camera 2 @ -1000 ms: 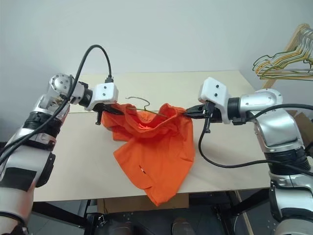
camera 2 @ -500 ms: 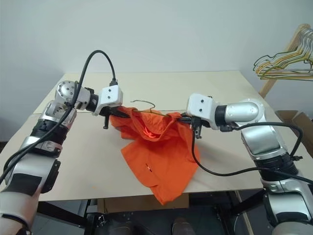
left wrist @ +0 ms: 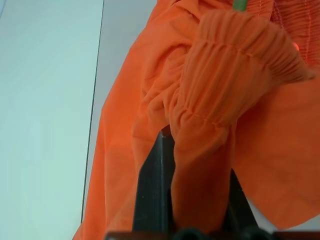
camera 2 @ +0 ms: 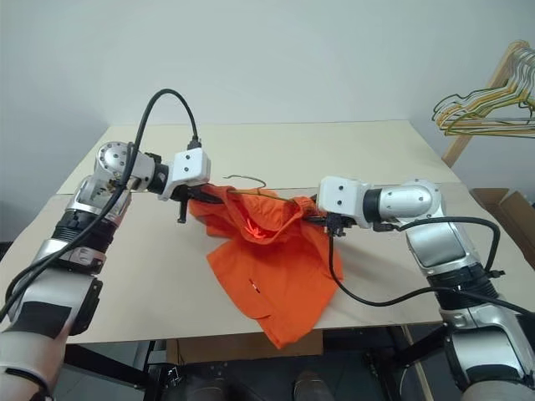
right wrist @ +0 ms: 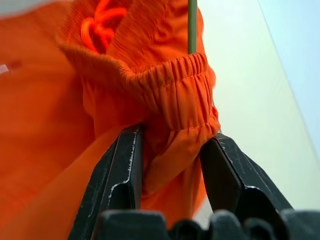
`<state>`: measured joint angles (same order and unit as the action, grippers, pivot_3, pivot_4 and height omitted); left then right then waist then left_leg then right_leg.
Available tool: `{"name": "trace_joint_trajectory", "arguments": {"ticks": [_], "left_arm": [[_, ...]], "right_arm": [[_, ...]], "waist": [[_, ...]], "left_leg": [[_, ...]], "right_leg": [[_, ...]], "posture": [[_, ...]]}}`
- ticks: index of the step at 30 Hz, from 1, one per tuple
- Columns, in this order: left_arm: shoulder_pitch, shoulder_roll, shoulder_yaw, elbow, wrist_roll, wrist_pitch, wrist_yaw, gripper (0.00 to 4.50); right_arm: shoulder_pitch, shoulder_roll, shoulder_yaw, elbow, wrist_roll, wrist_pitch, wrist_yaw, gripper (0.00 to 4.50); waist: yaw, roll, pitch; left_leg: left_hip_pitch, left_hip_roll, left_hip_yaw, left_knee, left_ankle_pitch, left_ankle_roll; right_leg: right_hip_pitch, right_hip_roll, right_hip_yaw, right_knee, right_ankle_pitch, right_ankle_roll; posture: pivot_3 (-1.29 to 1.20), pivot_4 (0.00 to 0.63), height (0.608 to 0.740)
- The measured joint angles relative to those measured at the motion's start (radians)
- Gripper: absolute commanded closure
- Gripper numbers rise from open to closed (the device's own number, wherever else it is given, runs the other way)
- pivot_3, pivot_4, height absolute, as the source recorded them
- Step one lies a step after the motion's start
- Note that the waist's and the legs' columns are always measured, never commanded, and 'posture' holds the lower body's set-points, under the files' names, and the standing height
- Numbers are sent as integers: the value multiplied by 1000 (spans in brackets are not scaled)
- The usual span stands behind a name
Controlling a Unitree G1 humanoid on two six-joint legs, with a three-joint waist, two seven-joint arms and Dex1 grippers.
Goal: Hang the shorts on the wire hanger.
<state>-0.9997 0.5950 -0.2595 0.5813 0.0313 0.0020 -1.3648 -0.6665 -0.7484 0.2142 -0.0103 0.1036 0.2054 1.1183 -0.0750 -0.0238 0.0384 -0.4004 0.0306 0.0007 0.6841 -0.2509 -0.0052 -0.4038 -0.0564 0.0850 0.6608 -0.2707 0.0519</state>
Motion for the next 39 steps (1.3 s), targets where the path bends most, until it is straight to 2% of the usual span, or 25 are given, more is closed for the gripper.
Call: {"name": "trace_joint_trajectory", "arguments": {"ticks": [8,11,15,20,24,29,34,35,39], "left_arm": [[22,-2,5,-19,-18,-1,-14,4500],[23,3,5,-19,-18,-1,-18,4500],[23,6,6,-19,-22,-3,-21,4500],[23,-1,25,-6,-38,3,-34,4500],[22,-7,53,37,-83,-25,-73,3514],[10,4,65,81,-95,-71,-76,1859],[-18,65,105,165,-92,-116,-40,224],[-20,70,111,177,-91,-125,-28,47],[-30,51,150,217,-89,-144,71,47]], "right_arm": [[-21,27,3,3,15,143,-5,2462],[-29,28,1,7,31,204,-3,3028],[-29,26,-7,8,78,263,24,4384],[-29,23,-7,-2,81,280,29,4469],[-22,23,-8,-6,86,286,27,4500],[-22,1,-33,-6,118,340,28,4500],[-11,-92,-122,-4,162,386,38,4500],[-10,-105,-137,0,168,400,36,4500],[9,-135,-181,-2,196,446,32,4500]], "waist": [[-1,0,0],[1,0,0],[1,0,0],[-1,0,0],[-3,0,0],[-4,0,0],[-7,0,0],[-7,0,0],[-8,0,0]], "left_leg": [[0,0,0,0,0,0],[0,0,0,0,0,0],[0,0,0,0,0,0],[0,0,0,0,0,0],[0,0,0,0,0,0],[0,0,0,0,0,0],[0,0,0,0,0,0],[0,0,0,0,0,0],[0,0,0,0,0,0]], "right_leg": [[0,0,0,0,0,0],[0,0,0,0,0,0],[0,0,0,0,0,0],[0,0,0,0,0,0],[0,0,-1,0,0,0],[0,0,-1,0,0,0],[0,0,-1,0,0,0],[0,-1,-1,0,0,0],[0,-1,-1,0,0,0]], "posture": [[-77,0,740],[-82,0,740],[-88,0,740],[-91,0,740],[-93,0,740],[-96,0,740],[-96,0,740],[-96,0,740],[-117,0,740]]}}
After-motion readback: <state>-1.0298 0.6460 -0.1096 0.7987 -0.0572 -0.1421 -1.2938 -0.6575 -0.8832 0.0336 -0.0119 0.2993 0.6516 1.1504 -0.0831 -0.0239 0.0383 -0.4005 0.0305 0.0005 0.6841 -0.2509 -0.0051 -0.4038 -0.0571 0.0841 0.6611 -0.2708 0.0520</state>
